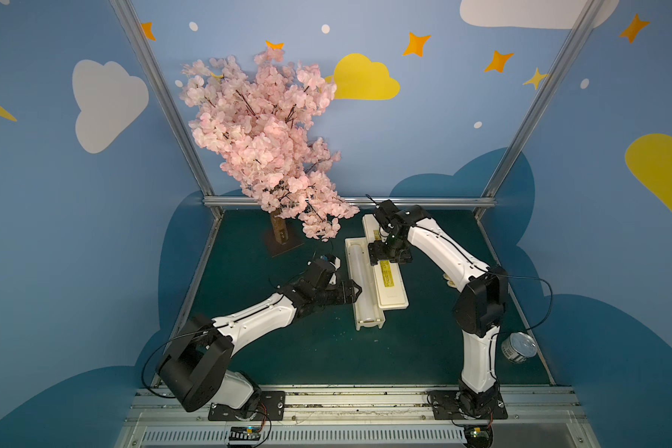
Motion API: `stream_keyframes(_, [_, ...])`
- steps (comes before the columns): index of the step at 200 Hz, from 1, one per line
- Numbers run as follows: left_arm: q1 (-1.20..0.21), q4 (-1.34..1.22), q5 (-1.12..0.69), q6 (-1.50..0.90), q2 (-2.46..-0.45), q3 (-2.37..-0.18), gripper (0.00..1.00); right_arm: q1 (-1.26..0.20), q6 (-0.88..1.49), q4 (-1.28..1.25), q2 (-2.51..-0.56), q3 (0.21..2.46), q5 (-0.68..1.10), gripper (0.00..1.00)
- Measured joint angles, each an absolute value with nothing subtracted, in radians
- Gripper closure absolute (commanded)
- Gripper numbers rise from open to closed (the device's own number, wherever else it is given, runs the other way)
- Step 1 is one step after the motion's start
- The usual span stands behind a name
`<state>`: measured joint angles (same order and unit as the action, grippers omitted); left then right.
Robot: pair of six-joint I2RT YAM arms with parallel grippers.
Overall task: Put plastic wrap rolls into dispensers
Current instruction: Adjust the plastic wrap cutting box at the center of the board, then close the lid on the plastic wrap cutting box.
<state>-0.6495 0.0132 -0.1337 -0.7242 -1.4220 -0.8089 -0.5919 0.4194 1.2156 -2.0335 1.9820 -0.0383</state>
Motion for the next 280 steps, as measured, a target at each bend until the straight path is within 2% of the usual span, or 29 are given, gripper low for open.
stream_keyframes(101, [-0.597, 0.096, -0.098, -0.703, -1.290, -0.695, 0.12, -0.622, 0.493, 1.135, -2.101, 1.948, 0.073, 0.19])
stream_keyframes(195, [-0.596, 0.104, -0.098, -0.703, -1.263, -0.678, 0.06, -0.633, 0.493, 1.058, -2.109, 1.883, 0.124, 0.16])
stream_keyframes(280, [-0.596, 0.081, -0.119, -0.712, -1.276, -0.676, 0.07, -0.641, 0.494, 1.039, -2.117, 1.863, 0.135, 0.15])
